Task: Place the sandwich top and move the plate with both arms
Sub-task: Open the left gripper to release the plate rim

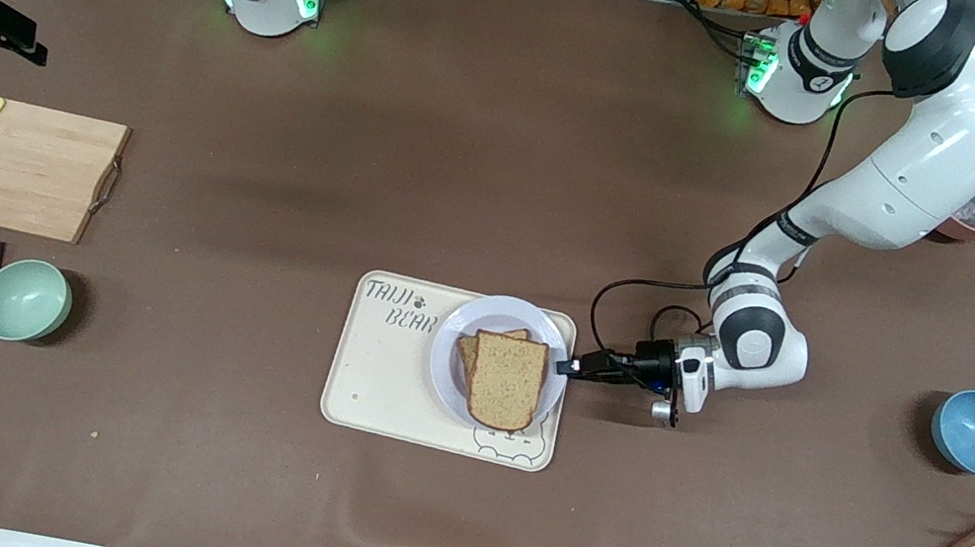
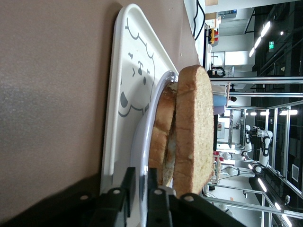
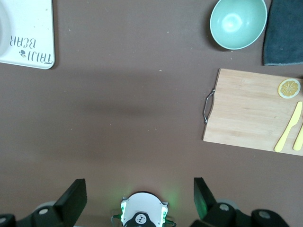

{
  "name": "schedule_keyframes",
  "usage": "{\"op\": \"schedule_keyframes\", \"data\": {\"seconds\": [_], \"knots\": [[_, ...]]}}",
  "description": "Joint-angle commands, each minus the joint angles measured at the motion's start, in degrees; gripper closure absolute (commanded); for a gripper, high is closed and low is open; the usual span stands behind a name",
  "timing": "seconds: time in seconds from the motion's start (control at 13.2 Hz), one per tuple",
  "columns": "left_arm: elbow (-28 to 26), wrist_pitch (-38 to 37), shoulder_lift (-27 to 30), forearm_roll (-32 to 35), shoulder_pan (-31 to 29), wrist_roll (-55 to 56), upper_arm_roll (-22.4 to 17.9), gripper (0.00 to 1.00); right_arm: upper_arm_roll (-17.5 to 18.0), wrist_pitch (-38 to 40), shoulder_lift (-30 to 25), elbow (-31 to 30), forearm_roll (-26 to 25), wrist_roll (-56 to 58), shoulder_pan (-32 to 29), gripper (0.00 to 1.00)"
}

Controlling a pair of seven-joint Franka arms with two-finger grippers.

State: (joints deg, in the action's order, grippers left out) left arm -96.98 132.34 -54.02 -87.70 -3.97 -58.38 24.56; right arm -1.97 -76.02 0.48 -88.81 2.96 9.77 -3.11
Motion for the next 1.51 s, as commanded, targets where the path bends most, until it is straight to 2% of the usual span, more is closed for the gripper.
{"op": "schedule_keyframes", "data": {"seconds": [0.0, 0.08, 0.6, 0.91, 1.13, 1.43], "knots": [[-0.75, -0.50, 0.14, 1.40, -0.07, 1.78, -0.57, 0.68, -0.31, -0.27, -0.82, -0.40, -0.93, 0.51, 0.82, 0.00], [-0.93, -0.50, 0.23, 1.48, -0.25, 2.13, -0.65, 0.66, -0.23, -0.36, -1.09, -0.40, -1.02, 0.43, 0.91, 0.00], [-3.83, -0.59, 3.65, 3.86, -1.39, 5.38, -0.57, 0.67, -0.14, -0.62, -1.62, -1.10, -2.43, -0.27, 2.32, 0.00], [-6.55, -1.63, 7.60, 4.47, -2.61, 7.31, -0.57, 0.68, -0.31, -2.56, -2.76, -1.02, -2.43, -6.87, 2.23, 0.00], [-7.17, -5.67, 10.68, 13.32, -5.34, 14.59, -0.57, 0.68, -0.40, -3.00, -2.85, -0.84, -2.43, -7.65, 2.06, 0.00], [-7.35, -10.95, 14.28, 20.54, -8.68, 20.83, -0.57, 0.68, -0.58, -6.34, -3.55, -0.49, -2.43, -7.92, 1.70, 0.00]]}}
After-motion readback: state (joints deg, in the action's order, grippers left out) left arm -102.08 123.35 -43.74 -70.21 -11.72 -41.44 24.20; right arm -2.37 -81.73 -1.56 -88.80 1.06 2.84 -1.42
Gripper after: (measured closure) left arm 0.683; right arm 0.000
